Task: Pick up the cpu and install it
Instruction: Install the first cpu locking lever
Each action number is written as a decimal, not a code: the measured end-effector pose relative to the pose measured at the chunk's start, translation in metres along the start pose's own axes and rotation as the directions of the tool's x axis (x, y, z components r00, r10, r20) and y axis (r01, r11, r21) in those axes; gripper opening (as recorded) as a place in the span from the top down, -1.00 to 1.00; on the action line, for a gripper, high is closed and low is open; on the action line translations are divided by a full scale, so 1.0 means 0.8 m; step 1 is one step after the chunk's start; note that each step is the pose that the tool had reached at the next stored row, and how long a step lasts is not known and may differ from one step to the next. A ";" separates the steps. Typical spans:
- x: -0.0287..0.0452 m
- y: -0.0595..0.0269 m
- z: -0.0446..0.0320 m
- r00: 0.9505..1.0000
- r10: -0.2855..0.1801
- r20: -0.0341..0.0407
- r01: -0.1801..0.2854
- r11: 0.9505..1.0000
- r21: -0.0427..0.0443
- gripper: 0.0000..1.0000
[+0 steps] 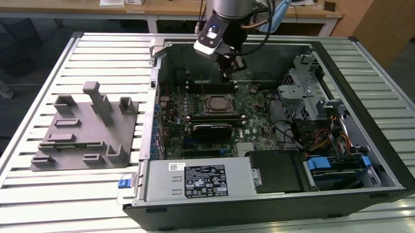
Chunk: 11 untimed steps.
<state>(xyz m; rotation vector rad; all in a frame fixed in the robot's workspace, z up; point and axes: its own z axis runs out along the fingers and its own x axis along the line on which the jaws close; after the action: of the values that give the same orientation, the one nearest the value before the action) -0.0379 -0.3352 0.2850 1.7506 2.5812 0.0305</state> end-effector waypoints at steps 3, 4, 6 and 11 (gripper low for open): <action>0.0000 0.000 0.0005 0.999 -0.054 -0.002 0.054 0.999 -0.001 0.79; 0.0000 0.000 0.0006 0.997 -0.072 -0.002 0.072 0.997 -0.001 0.79; 0.0000 0.000 0.0011 0.994 -0.108 -0.003 0.108 0.994 -0.001 0.79; 0.0000 0.000 0.0022 0.980 -0.199 -0.006 0.199 0.980 -0.002 0.79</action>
<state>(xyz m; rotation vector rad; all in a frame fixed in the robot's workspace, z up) -0.0379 -0.3352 0.2832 1.4849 2.7449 0.0339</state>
